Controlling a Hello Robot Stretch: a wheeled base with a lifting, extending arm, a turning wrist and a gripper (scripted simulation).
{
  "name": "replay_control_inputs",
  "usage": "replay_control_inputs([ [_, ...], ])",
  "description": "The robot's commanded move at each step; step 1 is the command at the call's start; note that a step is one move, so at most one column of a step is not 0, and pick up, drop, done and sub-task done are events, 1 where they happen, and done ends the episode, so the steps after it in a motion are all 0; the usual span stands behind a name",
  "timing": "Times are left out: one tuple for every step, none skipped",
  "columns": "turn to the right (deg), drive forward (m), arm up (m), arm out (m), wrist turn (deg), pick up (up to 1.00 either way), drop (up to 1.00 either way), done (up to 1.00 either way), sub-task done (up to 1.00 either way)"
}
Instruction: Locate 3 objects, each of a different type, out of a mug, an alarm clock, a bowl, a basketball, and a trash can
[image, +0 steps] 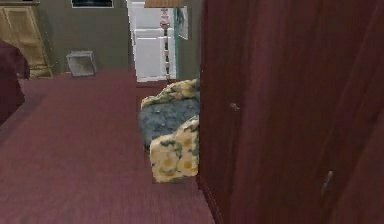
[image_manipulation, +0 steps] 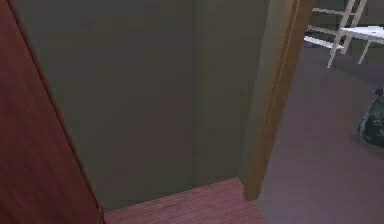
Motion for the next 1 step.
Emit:
replay_control_inputs([
  [0.0,0.05,0.0,0.0,0.0,0.0,0.0,0.0,0.0],
])
